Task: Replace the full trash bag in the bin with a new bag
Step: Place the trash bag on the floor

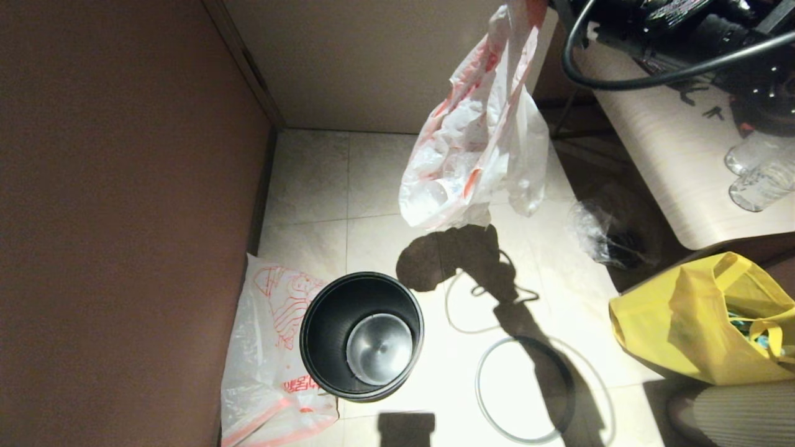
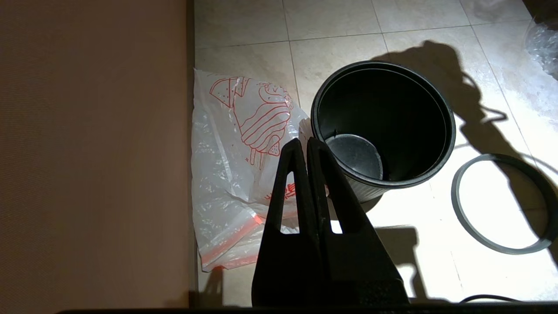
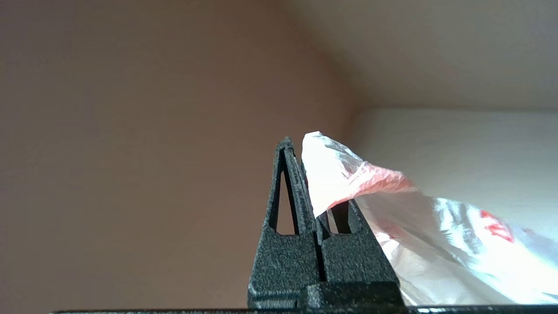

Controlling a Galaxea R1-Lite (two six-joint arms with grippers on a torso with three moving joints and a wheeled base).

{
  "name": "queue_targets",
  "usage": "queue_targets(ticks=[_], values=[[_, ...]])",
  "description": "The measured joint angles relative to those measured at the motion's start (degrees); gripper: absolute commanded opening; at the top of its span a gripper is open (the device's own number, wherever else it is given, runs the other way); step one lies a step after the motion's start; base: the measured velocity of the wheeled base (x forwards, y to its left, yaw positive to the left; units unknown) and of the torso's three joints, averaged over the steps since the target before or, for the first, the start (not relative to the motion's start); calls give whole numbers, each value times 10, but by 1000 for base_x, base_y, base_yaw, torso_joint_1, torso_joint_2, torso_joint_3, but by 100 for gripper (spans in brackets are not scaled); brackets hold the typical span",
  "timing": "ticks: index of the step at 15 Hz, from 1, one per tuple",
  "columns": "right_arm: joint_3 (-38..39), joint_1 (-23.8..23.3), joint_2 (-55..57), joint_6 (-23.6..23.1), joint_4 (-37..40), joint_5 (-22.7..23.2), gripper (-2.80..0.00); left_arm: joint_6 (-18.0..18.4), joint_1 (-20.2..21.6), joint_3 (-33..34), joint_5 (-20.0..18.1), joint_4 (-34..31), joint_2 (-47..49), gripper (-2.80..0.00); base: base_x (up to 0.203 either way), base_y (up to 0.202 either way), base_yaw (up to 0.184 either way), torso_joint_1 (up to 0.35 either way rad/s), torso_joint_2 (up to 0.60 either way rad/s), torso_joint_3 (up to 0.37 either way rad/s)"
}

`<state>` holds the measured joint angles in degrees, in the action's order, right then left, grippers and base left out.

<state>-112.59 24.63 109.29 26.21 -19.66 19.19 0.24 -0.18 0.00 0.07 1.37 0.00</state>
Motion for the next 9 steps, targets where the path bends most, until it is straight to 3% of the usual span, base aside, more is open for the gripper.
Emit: queue_targets(ticks=[4,7,9], values=[[1,-63,100,-101,-48,-100,-280,0,0,0,0,0,0,-280,0,0,0,0,0,0],[0,-113,205,-209,-137,-180,-280,0,0,0,0,0,0,-280,0,0,0,0,0,0],[0,-145,276,-258,-185,-207,-280,0,0,0,0,0,0,-280,0,0,0,0,0,0]])
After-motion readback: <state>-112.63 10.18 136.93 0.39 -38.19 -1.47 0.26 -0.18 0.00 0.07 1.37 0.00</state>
